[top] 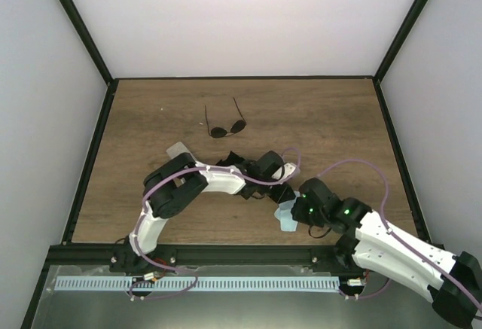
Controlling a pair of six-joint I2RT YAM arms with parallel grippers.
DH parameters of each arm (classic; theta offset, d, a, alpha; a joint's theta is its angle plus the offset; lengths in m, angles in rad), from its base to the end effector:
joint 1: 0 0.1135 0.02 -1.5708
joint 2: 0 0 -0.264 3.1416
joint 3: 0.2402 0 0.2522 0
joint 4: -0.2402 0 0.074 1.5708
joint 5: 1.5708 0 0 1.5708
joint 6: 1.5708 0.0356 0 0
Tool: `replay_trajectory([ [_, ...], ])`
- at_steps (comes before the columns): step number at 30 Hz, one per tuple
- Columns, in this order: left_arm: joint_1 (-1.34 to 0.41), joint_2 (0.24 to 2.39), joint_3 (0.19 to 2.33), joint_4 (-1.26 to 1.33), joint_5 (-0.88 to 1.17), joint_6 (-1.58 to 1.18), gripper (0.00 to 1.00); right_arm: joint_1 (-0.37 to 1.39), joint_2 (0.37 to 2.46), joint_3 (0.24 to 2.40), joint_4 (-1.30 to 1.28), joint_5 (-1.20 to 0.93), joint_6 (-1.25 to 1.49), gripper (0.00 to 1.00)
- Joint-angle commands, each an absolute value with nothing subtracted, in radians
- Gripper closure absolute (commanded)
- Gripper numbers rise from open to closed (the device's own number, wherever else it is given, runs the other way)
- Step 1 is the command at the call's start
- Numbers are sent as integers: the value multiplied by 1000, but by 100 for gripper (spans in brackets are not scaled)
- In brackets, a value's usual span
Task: Organize the sunglasses
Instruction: Fold the glasses cleaning cloth at the center of the board, then adjust the glasses cleaning cloth at the center of the board.
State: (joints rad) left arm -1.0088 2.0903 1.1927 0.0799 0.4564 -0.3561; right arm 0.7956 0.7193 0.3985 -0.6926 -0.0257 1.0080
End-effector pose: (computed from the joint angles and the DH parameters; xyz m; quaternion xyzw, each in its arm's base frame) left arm 0.2122 -0.3664 0.1113 0.3692 0.8313 -0.3892 0.1453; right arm 0.0909 0.0940 0.1741 0.0984 0.9563 0.2234 0.1609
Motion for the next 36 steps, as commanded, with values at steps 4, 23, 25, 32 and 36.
replay_trajectory([
  [4, -973, 2149, 1227, 36, 326, -430, 89, 802, 747, 418, -664, -14, 995, 90],
  [23, -869, 1963, 978, 166, 78, -625, 87, 755, 1067, 489, -337, 69, 910, 91],
  [25, -860, 1935, 936, 179, 57, -646, 87, 742, 1092, 509, -307, 70, 893, 91],
  [32, -850, 1853, 817, 214, 20, -731, 87, 739, 1221, 556, -205, -23, 841, 92],
  [36, -851, 1828, 794, 215, 19, -757, 87, 745, 1319, 560, -137, -60, 826, 92],
])
